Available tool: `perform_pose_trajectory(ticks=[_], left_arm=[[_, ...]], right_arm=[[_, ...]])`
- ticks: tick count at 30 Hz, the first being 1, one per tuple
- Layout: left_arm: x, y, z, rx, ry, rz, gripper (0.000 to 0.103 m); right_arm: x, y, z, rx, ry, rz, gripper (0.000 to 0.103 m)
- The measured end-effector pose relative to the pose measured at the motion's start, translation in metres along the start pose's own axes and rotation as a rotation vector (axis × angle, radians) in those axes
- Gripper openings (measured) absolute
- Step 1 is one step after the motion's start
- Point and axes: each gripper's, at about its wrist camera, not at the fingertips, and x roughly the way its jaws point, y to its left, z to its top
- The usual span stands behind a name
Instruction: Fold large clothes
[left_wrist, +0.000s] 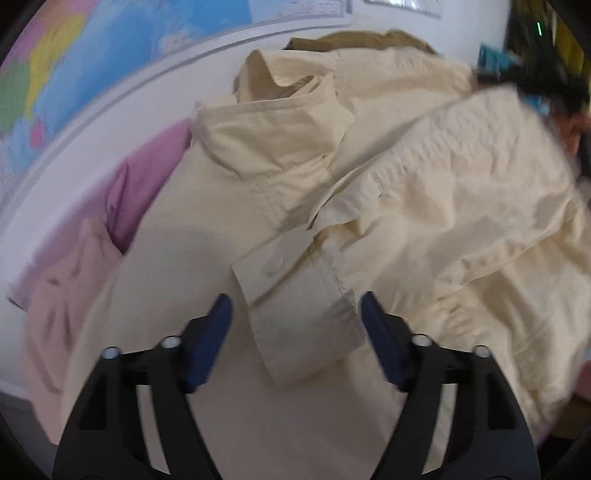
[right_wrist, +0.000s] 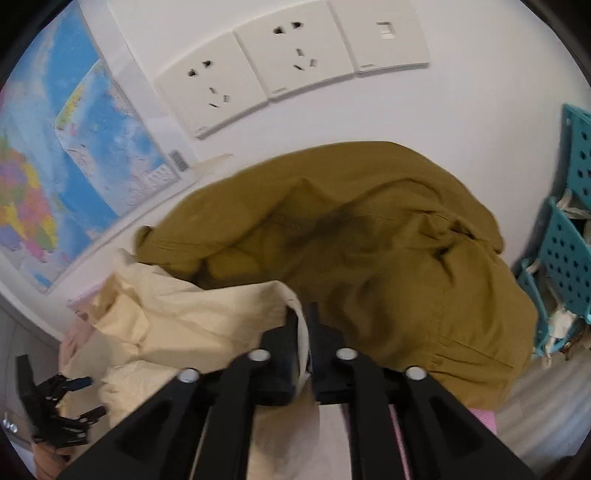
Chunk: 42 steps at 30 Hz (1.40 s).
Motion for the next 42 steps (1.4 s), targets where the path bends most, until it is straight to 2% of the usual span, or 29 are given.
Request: perform_pose_trajectory(ticks=[1, 2, 5, 7, 8, 10, 11, 12, 14, 15, 16, 19, 20, 21, 22, 23, 25, 27, 30, 31, 33, 35, 38, 40, 42], left_arm=[[-0.005, 0.003, -0.002, -0.015, -0.017, -0.009, 0.083], [-0.014, 0.008, -0.006, -0.031, -0.053, -0.029, 0.084], [-0.032, 0.011, -0.013, -0.046, -0.1, -0.09, 0.084], [-0.03, 0.007, -0.012, -0.041, -0.086, -0.088, 0.083], [-0.027, 0.005, -0.008, -0.038, -0.074, -0.083, 0.079], [-0.008, 0.001, -0.004, -0.028, -0.016, -0.06, 0.071], [0.003, 0.003, 0.0, -0.035, 0.012, -0.045, 0.063], [0.013, 0.005, 0.002, -0.047, 0.042, -0.036, 0.061], [0.031, 0.009, 0.006, -0.083, 0.091, -0.019, 0.064], [0.037, 0.014, 0.008, -0.118, 0.101, 0.002, 0.068], [0.036, 0.018, 0.009, -0.153, 0.094, 0.006, 0.068], [0.008, 0.027, 0.005, -0.197, 0.01, -0.042, 0.071], [-0.01, 0.03, -0.001, -0.191, -0.033, 0.002, 0.072], [-0.03, 0.033, -0.01, -0.175, -0.078, 0.067, 0.075], [-0.052, 0.038, -0.022, -0.166, -0.125, 0.099, 0.077], [-0.065, 0.043, -0.031, -0.166, -0.156, 0.098, 0.082], [-0.103, 0.057, -0.06, -0.184, -0.222, 0.134, 0.087], [-0.124, 0.071, -0.084, -0.201, -0.249, 0.189, 0.089], [-0.138, 0.097, -0.121, -0.266, -0.241, 0.234, 0.09], [-0.141, 0.104, -0.135, -0.289, -0.232, 0.243, 0.09], [-0.146, 0.117, -0.159, -0.331, -0.206, 0.257, 0.09], [-0.148, 0.129, -0.185, -0.373, -0.17, 0.274, 0.09], [-0.155, 0.14, -0.222, -0.411, -0.14, 0.26, 0.09], [-0.156, 0.142, -0.24, -0.432, -0.133, 0.223, 0.09], [-0.156, 0.142, -0.249, -0.437, -0.135, 0.189, 0.086]], right_arm=[[-0.006, 0.0, -0.003, 0.001, -0.019, -0.011, 0.047], [-0.017, -0.001, -0.005, 0.002, -0.058, -0.028, 0.052], [-0.062, 0.022, -0.019, -0.11, -0.19, -0.03, 0.052], [-0.07, 0.046, -0.031, -0.202, -0.19, 0.021, 0.052], [-0.068, 0.062, -0.043, -0.271, -0.161, 0.054, 0.052], [-0.051, 0.085, -0.06, -0.366, -0.072, 0.101, 0.046], [-0.041, 0.092, -0.065, -0.395, -0.036, 0.111, 0.044], [-0.023, 0.101, -0.074, -0.441, 0.007, 0.08, 0.039], [0.012, 0.106, -0.081, -0.492, 0.071, 0.001, 0.037], [0.024, 0.104, -0.082, -0.493, 0.084, -0.027, 0.031], [0.04, 0.098, -0.079, -0.471, 0.103, -0.062, 0.022], [0.065, 0.084, -0.075, -0.405, 0.172, -0.082, 0.017], [0.064, 0.084, -0.074, -0.392, 0.181, -0.091, 0.018], [0.057, 0.086, -0.074, -0.385, 0.172, -0.094, 0.025], [0.044, 0.092, -0.074, -0.391, 0.145, -0.071, 0.039], [0.029, 0.1, -0.075, -0.407, 0.106, -0.048, 0.043], [0.008, 0.118, -0.079, -0.452, 0.07, -0.004, 0.045], [-0.008, 0.149, -0.086, -0.516, 0.063, 0.097, 0.045], [-0.001, 0.2, -0.1, -0.608, 0.099, 0.193, 0.046], [0.006, 0.211, -0.105, -0.63, 0.113, 0.202, 0.047], [0.033, 0.237, -0.122, -0.675, 0.18, 0.199, 0.047], [0.065, 0.254, -0.139, -0.71, 0.269, 0.159, 0.047], [0.092, 0.255, -0.149, -0.672, 0.367, 0.134, 0.047], [0.083, 0.257, -0.147, -0.641, 0.351, 0.131, 0.047], [0.062, 0.272, -0.147, -0.648, 0.312, 0.184, 0.047]])
